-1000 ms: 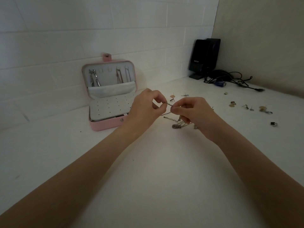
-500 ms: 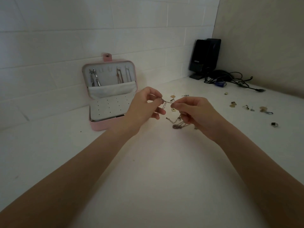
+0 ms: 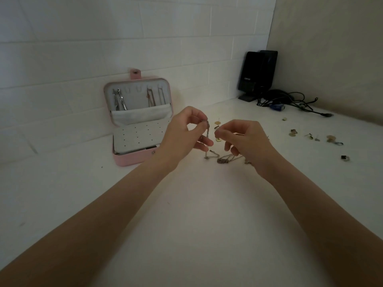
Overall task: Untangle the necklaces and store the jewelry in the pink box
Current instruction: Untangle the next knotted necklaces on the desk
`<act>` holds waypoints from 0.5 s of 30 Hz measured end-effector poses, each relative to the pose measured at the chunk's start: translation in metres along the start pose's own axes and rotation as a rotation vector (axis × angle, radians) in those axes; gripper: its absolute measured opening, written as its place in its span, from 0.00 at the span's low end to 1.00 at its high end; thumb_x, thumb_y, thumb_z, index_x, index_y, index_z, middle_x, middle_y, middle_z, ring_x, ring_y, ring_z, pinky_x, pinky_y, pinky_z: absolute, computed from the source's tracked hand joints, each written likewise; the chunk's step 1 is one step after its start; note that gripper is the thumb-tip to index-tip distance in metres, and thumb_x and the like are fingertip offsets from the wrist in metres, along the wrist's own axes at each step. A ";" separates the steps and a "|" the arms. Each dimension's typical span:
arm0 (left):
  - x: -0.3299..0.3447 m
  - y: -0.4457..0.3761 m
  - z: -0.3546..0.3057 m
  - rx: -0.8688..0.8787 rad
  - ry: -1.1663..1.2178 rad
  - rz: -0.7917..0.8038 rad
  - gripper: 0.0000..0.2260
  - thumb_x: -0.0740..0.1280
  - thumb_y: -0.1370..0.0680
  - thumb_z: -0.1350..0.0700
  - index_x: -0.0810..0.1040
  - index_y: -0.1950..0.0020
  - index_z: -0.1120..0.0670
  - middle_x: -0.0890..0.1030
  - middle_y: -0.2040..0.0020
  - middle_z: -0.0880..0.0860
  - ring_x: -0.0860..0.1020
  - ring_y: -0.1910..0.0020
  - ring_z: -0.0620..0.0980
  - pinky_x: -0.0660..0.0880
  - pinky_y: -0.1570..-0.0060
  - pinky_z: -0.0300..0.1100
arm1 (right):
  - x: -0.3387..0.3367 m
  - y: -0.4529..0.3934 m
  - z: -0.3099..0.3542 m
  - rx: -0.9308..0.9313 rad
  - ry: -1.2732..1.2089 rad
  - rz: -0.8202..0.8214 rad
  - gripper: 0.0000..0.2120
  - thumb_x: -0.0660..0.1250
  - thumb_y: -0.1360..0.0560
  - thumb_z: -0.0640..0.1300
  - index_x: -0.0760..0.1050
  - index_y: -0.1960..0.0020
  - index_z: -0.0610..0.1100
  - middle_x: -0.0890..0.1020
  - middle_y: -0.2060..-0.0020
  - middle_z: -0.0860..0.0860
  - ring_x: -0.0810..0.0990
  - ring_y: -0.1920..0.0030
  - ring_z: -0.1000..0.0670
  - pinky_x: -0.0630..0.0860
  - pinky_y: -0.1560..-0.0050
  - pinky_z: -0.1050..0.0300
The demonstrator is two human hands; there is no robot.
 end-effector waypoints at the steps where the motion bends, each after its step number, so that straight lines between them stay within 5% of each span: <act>1: 0.000 0.000 0.000 0.005 0.005 0.002 0.04 0.62 0.22 0.65 0.72 0.55 0.57 0.75 0.54 0.55 0.79 0.74 0.47 0.74 0.75 0.35 | 0.001 0.001 0.002 -0.005 -0.024 0.007 0.05 0.68 0.27 0.40 0.81 0.57 0.39 0.79 0.70 0.51 0.72 0.74 0.57 0.69 0.72 0.65; 6: 0.001 0.001 0.001 0.021 0.006 0.029 0.04 0.64 0.23 0.65 0.72 0.56 0.59 0.76 0.58 0.53 0.79 0.73 0.47 0.75 0.73 0.37 | 0.010 0.004 0.002 0.013 -0.079 0.107 0.06 0.68 0.26 0.41 0.81 0.59 0.39 0.76 0.77 0.57 0.71 0.74 0.58 0.69 0.70 0.67; 15: 0.007 0.003 0.002 0.012 -0.011 0.078 0.05 0.64 0.23 0.65 0.72 0.57 0.58 0.76 0.58 0.54 0.80 0.73 0.48 0.79 0.70 0.39 | 0.011 0.006 -0.009 0.204 -0.276 0.232 0.07 0.68 0.26 0.42 0.80 0.59 0.38 0.79 0.68 0.50 0.73 0.69 0.55 0.71 0.67 0.64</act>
Point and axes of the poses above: each hand's wrist, its own y-axis away from the middle knuckle, its own x-axis out of the palm, z = x × y, the point moved 3 cm from there along -y, towards the middle knuckle
